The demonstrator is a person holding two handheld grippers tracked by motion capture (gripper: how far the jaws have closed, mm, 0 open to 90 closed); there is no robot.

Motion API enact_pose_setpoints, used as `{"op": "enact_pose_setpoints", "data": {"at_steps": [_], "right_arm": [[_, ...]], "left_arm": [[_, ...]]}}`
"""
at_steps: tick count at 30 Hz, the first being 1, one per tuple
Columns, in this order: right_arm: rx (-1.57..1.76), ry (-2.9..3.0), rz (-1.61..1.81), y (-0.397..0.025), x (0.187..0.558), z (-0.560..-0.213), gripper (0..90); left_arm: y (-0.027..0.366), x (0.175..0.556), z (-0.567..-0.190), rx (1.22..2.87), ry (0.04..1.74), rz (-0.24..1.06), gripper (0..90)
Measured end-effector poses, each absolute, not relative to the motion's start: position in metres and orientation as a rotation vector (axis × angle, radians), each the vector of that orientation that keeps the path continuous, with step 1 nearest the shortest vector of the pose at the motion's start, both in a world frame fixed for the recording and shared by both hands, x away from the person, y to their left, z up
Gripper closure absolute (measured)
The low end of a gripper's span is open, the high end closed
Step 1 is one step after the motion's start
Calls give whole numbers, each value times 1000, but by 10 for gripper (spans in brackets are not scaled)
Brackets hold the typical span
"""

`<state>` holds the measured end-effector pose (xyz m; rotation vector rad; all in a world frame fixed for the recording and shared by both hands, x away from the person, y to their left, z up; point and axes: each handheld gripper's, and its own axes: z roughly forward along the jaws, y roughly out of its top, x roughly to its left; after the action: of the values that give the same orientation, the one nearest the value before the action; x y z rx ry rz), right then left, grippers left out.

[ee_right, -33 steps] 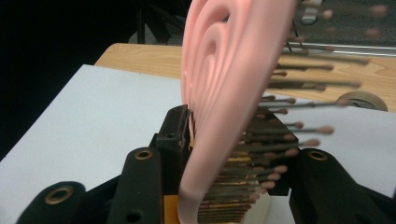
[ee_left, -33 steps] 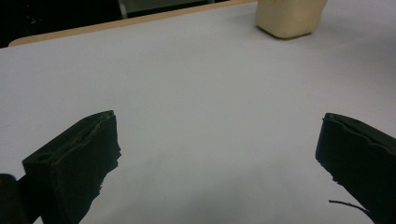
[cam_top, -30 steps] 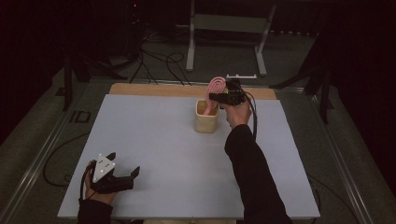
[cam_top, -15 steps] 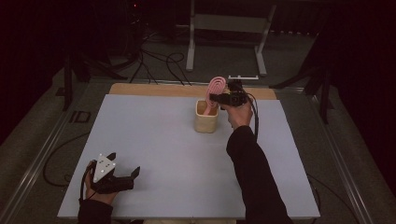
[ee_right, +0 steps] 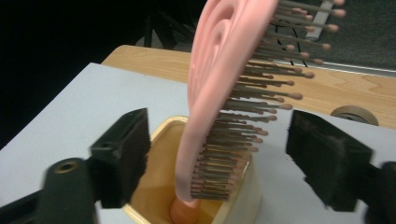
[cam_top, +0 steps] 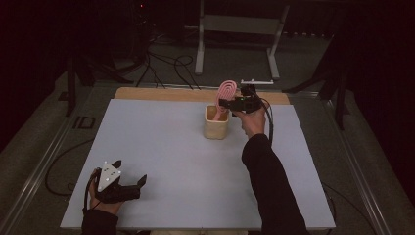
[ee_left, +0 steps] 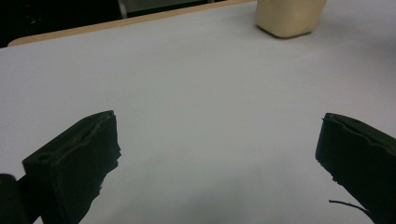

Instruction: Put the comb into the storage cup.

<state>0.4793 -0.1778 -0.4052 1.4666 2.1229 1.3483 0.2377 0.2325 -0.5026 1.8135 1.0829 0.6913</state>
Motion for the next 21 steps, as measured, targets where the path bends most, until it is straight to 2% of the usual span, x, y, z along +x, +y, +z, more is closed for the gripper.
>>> {"op": "enact_pose_setpoints", "data": {"at_steps": [5, 6, 21], "right_arm": [[1448, 2130, 1346, -179, 478, -406, 127], [1437, 2136, 1338, -179, 477, -406, 92], [1375, 2143, 1280, -184, 472, -402, 82]], "left_arm": [[232, 238, -503, 1814, 1084, 691, 3], [232, 238, -503, 1814, 1084, 691, 3], [232, 237, -502, 1813, 1083, 694, 3]]}}
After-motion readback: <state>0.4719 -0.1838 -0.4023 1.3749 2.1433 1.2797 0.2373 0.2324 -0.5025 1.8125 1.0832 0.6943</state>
